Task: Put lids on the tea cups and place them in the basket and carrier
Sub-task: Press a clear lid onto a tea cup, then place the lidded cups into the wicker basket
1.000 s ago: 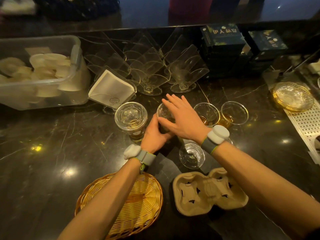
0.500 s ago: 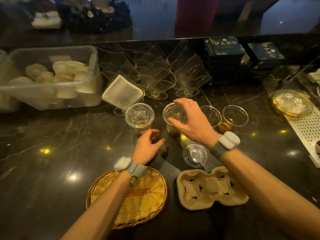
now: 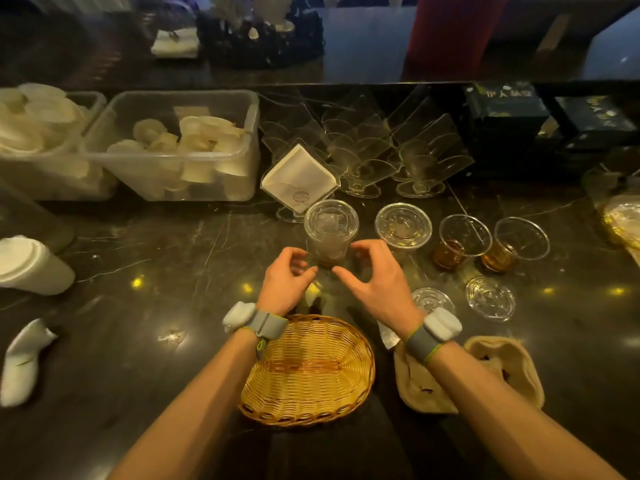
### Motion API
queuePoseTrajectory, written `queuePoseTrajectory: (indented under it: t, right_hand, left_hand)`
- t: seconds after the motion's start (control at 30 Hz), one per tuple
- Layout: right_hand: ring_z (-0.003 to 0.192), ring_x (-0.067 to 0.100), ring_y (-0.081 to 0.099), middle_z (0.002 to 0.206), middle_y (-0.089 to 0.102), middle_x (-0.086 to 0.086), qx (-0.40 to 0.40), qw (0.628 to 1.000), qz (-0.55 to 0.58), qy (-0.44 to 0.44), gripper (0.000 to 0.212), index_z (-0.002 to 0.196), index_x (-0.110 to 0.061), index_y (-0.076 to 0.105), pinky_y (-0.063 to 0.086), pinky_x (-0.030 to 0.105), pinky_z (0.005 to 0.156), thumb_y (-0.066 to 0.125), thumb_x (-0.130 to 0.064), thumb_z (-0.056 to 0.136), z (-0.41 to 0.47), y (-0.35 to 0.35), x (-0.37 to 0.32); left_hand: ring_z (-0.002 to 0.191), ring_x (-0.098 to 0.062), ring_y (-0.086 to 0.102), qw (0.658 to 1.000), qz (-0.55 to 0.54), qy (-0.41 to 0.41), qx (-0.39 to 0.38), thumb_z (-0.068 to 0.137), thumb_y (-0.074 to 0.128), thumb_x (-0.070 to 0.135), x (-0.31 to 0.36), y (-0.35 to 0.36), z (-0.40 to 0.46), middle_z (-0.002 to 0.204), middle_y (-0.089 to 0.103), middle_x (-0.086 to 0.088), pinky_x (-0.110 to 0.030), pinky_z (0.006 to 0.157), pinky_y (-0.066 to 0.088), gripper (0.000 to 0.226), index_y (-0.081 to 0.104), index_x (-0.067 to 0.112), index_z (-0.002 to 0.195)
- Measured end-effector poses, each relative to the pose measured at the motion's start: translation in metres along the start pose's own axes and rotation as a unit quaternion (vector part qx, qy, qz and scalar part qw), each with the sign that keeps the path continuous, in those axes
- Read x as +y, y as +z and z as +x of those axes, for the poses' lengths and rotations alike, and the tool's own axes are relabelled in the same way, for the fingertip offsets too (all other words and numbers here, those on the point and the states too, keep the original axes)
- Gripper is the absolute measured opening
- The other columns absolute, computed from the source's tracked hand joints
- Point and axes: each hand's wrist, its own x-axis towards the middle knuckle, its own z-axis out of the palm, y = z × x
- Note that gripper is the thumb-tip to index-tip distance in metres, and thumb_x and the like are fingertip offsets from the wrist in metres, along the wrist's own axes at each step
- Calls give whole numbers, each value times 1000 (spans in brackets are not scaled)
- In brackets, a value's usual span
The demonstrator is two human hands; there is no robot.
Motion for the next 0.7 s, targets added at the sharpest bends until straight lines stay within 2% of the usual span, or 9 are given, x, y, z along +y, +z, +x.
queuePoseTrajectory:
  t: [0.1, 0.17, 0.27, 0.37, 0.47, 0.57, 0.63, 0.7]
  right_hand:
    - [105, 11, 56, 115, 57, 0, -14, 997, -14, 71, 56, 125, -15, 54, 50, 33, 92, 74, -44, 82, -3, 16, 10]
    - [119, 17, 56, 131, 56, 4, -45, 992, -6, 115, 69, 138, -15, 45, 49, 37, 100, 74, -45, 82, 0, 24, 17]
    - [135, 20, 46, 150, 46, 5, -82, 986, 19, 143, 83, 151, -18, 30, 43, 41, 109, 72, -44, 84, 10, 31, 22]
    - [135, 18, 47, 148, 50, 1, -84, 984, 43, 153, 82, 151, -25, 28, 43, 42, 109, 73, -41, 84, 23, 36, 25]
    - [130, 15, 51, 141, 55, 1, -69, 978, 93, 176, 76, 146, -25, 36, 45, 43, 107, 75, -37, 82, 33, 39, 26]
    - [122, 16, 57, 136, 59, 2, -58, 972, 127, 187, 72, 143, -24, 41, 49, 43, 104, 77, -32, 81, 40, 41, 26]
    - [119, 16, 59, 133, 60, 2, -56, 971, 137, 186, 69, 141, -23, 42, 51, 42, 101, 77, -29, 82, 43, 43, 26]
    - [116, 14, 60, 130, 61, -1, -56, 972, 137, 184, 68, 140, -24, 43, 54, 36, 96, 77, -30, 81, 44, 43, 25]
  left_hand:
    - [94, -14, 64, 1000, -6, -8, -14, 84, 75, 19, -3, 0, 7, 108, 65, 0, -19, 81, 49, 47, 55, 18, 126]
    - [101, -10, 61, 999, -8, -13, -36, 85, 73, 18, -3, 2, 12, 120, 63, 2, -17, 86, 47, 55, 50, 21, 135]
    - [117, -11, 56, 997, -30, -13, -75, 85, 70, 11, -1, 5, 18, 135, 54, 3, -23, 94, 45, 68, 41, 28, 144]
    - [120, -10, 52, 994, -65, -18, -91, 86, 68, 9, 1, 9, 25, 135, 50, 9, -13, 87, 41, 74, 35, 33, 148]
    - [123, -14, 52, 987, -128, -32, -94, 84, 69, 7, 5, 9, 31, 136, 51, 5, -28, 98, 43, 75, 37, 34, 146]
    - [120, -12, 54, 981, -162, -41, -94, 82, 70, 6, 8, 6, 37, 136, 55, 3, -21, 90, 45, 73, 42, 33, 144]
    - [117, -9, 58, 980, -171, -34, -91, 81, 75, 12, 10, 4, 38, 132, 59, 5, -17, 86, 49, 70, 47, 30, 142]
    - [117, -12, 59, 982, -171, -26, -80, 78, 80, 20, 8, 2, 37, 133, 60, 3, -25, 92, 50, 69, 50, 31, 140]
